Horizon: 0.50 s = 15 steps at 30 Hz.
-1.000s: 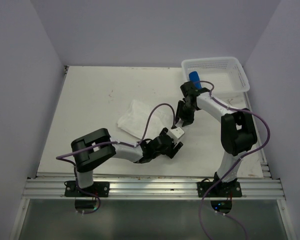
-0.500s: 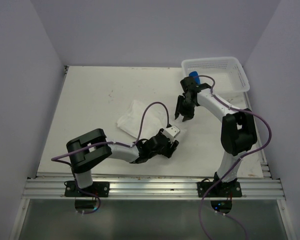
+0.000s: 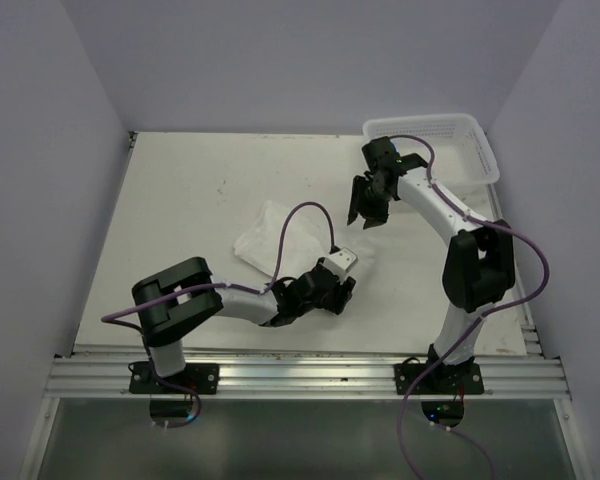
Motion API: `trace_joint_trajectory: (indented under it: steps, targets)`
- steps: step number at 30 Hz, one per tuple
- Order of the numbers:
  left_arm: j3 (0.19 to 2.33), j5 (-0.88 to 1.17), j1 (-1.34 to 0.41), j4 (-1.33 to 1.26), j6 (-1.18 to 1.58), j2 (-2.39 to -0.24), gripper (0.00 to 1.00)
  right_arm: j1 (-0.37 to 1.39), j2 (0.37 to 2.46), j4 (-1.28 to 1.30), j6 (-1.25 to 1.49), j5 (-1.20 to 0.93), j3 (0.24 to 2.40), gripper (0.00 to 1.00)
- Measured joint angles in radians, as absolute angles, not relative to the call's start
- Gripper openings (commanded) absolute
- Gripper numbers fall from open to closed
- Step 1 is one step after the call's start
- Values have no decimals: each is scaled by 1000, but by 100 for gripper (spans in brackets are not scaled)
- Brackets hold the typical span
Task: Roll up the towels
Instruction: Roll the towel
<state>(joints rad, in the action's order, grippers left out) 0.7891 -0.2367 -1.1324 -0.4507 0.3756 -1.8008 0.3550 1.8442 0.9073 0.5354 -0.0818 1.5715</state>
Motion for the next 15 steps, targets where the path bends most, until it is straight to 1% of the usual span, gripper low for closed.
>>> trace_joint_trajectory:
  steps: [4, 9, 11, 12, 15]
  targets:
    - [789, -236, -1132, -437, 402, -1793, 53, 355, 1800, 904, 524, -96, 1556, 49]
    - [775, -222, -1133, -427, 427, -1776, 52, 355, 1673, 900, 512, -97, 1488, 50]
    - [764, -213, -1133, -425, 434, -1765, 41, 355, 1617, 899, 511, -97, 1459, 50]
    - [760, -210, -1133, -425, 438, -1762, 37, 355, 1596, 899, 511, -97, 1450, 50]
    - [751, -204, -1133, -426, 453, -1755, 31, 355, 1514, 897, 513, -95, 1402, 50]
